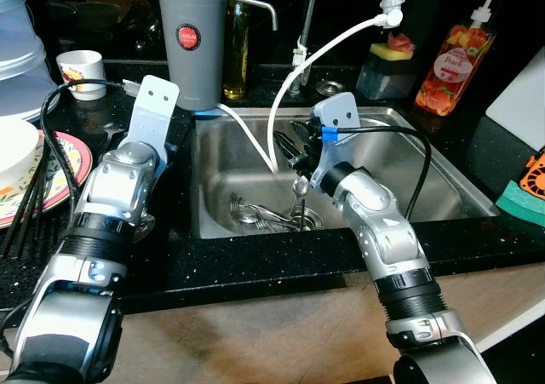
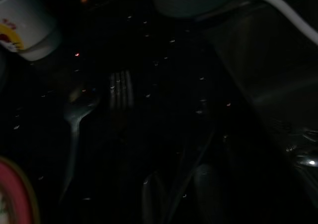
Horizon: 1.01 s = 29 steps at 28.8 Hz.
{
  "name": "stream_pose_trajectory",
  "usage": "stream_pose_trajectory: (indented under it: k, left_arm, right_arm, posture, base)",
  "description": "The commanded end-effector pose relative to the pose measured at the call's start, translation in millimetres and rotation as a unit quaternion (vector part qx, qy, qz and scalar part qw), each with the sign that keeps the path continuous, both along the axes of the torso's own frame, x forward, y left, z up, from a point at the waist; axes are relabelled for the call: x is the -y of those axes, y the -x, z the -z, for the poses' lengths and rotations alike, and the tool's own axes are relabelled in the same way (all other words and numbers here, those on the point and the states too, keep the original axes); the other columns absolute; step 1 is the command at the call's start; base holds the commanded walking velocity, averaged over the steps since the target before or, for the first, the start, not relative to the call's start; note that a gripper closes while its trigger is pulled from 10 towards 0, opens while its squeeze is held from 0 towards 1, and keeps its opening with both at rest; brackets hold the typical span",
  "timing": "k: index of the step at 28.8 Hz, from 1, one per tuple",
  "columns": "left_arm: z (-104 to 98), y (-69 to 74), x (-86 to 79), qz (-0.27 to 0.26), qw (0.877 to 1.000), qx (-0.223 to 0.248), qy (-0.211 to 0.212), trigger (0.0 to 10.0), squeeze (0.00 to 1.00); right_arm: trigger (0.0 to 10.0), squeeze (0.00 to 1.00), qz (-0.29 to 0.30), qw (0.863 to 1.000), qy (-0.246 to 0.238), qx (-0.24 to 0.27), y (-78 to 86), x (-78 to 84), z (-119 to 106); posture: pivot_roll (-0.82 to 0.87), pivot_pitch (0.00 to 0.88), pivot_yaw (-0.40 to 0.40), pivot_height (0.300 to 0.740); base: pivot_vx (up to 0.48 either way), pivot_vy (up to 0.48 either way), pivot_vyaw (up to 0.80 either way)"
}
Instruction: Kitchen organization
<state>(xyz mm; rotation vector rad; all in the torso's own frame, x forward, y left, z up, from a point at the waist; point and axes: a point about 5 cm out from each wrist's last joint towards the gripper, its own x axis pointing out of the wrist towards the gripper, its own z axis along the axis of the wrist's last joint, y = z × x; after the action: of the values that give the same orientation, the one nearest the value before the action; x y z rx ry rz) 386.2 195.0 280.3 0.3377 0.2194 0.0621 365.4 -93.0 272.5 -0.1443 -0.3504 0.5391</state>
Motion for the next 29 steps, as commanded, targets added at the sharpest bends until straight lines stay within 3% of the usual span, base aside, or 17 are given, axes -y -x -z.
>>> stream_pose_trajectory:
  k: [1, 4, 8, 9, 18, 25, 29]
  left_arm:
    - [3.5, 6.1, 1.0, 0.007, 1.000, -0.019, -0.008, 10.0, 0.00]
    - [1.6, 12.1, 4.4, 0.017, 1.000, -0.014, -0.001, 10.0, 0.00]
    - [-9.2, 21.7, 24.3, 0.045, 0.995, 0.022, 0.084, 10.0, 0.00]
    - [-8.8, 25.6, 28.0, 0.047, 0.995, 0.020, 0.088, 10.0, 0.00]
    - [5.4, 57.2, 26.9, 0.002, 0.995, 0.006, 0.104, 10.0, 0.00]
    - [11.8, 66.4, 18.6, -0.018, 0.996, -0.006, 0.086, 10.0, 0.00]
    - [15.6, 70.7, 16.8, -0.017, 0.995, -0.020, 0.098, 10.0, 0.00]
  right_arm:
    - [10.0, 0.00, -0.005, 1.000, 0.006, 0.000, 2.3, 0.2, 0.6]
    - [10.0, 0.00, -0.007, 1.000, 0.009, 0.002, 2.5, -0.7, 0.1]
    - [10.0, 0.00, -0.009, 1.000, 0.011, 0.005, 2.6, -1.3, -1.7]
    - [10.0, 0.00, -0.010, 1.000, 0.013, 0.006, 2.8, -1.6, -2.2]
    - [10.0, 0.00, -0.016, 1.000, 0.017, 0.009, 4.7, -1.1, -3.0]
    - [10.0, 0.00, -0.022, 1.000, 0.020, 0.009, 5.4, -2.5, -2.0]
    - [10.0, 0.00, -0.029, 0.999, 0.026, 0.008, 6.9, -3.4, -1.5]
  posture:
    - [-0.03, 0.122, -0.046, 0.740]
    - [-0.03, 0.122, -0.046, 0.740]
    - [-0.03, 0.122, -0.045, 0.740]
    - [-0.03, 0.122, -0.041, 0.740]
    - [-0.02, 0.118, -0.039, 0.740]
    - [-0.02, 0.108, -0.039, 0.740]
    - [-0.02, 0.102, -0.038, 0.740]
  base:
    - [0.000, 0.000, 0.00]
    - [0.000, 0.000, 0.00]
    - [0.000, 0.000, 0.00]
    - [0.000, 0.000, 0.00]
    - [0.000, 0.000, 0.00]
    - [0.000, 0.000, 0.00]
    - [0.000, 0.000, 0.00]
